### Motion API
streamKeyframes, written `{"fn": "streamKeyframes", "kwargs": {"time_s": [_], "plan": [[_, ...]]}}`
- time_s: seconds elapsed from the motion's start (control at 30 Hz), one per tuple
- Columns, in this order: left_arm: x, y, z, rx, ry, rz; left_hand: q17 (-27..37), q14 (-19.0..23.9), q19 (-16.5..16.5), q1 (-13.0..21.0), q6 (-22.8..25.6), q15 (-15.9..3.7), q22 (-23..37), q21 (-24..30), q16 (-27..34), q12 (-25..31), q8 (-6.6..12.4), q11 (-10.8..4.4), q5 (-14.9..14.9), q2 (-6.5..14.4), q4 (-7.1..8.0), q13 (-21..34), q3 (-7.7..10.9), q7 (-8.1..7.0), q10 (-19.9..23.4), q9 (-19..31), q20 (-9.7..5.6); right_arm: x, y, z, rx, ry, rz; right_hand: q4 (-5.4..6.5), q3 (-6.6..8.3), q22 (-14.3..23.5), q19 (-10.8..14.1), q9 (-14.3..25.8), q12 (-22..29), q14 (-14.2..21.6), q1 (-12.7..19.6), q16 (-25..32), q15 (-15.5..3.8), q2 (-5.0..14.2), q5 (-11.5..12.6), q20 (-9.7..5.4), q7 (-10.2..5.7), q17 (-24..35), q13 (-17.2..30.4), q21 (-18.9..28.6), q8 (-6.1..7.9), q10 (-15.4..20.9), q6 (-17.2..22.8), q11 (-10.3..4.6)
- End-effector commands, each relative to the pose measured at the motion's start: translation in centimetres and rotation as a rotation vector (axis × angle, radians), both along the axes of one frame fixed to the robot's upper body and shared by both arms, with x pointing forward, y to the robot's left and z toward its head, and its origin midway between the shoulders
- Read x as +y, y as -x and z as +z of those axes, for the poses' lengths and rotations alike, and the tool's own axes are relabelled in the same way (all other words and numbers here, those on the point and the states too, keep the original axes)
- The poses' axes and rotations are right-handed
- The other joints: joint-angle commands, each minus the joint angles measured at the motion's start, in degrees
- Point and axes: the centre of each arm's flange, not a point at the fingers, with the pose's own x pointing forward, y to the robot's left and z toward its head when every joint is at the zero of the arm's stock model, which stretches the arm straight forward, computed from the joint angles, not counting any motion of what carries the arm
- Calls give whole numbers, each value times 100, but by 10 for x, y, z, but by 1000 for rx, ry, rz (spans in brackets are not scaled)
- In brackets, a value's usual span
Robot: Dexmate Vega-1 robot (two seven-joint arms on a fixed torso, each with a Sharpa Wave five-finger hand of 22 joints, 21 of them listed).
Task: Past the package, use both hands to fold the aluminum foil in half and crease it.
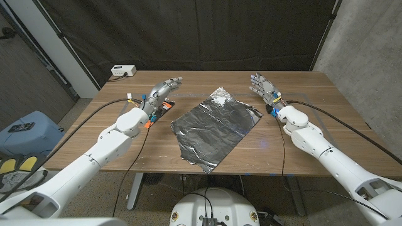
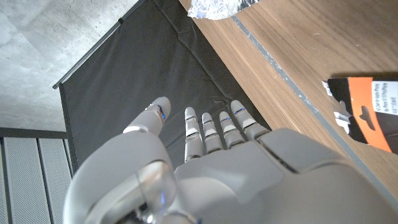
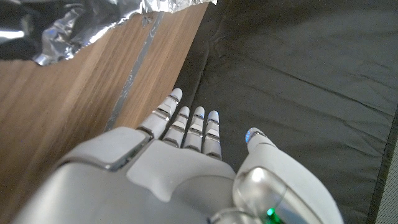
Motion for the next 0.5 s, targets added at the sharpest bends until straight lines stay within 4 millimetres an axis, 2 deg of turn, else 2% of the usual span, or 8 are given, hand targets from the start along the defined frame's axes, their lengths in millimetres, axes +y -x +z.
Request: {"fn": "streamKeyframes", "kwargs": {"time_s": [0.03, 0.23, 0.37, 0.5], "plan": [[-1, 9, 6, -13, -155, -12, 31, 136, 80, 138, 293, -33, 33, -36, -4, 17, 58, -56, 112, -30, 9, 36, -30, -321, 119, 33, -21, 1, 0, 10, -5, 56, -13, -45, 15, 16, -38, 16, 10, 0, 76, -3, -154, -8, 18, -132, -7, 8, 27, 29, 18, -2, 53, -11], [-7, 14, 7, -30, -262, -8, 38, 156, 98, 113, 370, -59, 41, -37, 1, 21, 54, -73, 125, -54, 44, 38, -96, -354, 157, 36, -47, 3, 1, 19, -20, 115, -24, -83, 29, 16, -45, 15, 9, -5, 109, -5, -152, -27, 13, -128, -9, 1, 27, 30, 16, -5, 52, -17], [-8, 12, 4, -21, -248, -34, 45, 217, 99, 96, 585, -76, 52, -53, 15, 56, 73, -71, 152, -31, 86, 42, -185, -226, 303, 46, -45, 5, 2, 24, -31, 152, -30, -150, 40, 15, -44, 14, 10, -7, 166, -7, -153, -67, 7, -125, -8, -11, 26, 32, 15, -4, 52, -14], [-10, 13, 5, -32, -304, -36, 39, 265, 108, 103, 661, -74, 55, -56, 21, 77, 74, -86, 169, -37, 80, 44, -208, -201, 381, 49, -44, 6, 3, 29, -41, 184, -31, -217, 57, 14, -54, 14, 12, -11, 228, -10, -156, -93, 3, -124, -12, -22, 25, 30, 15, 0, 54, -10]]}}
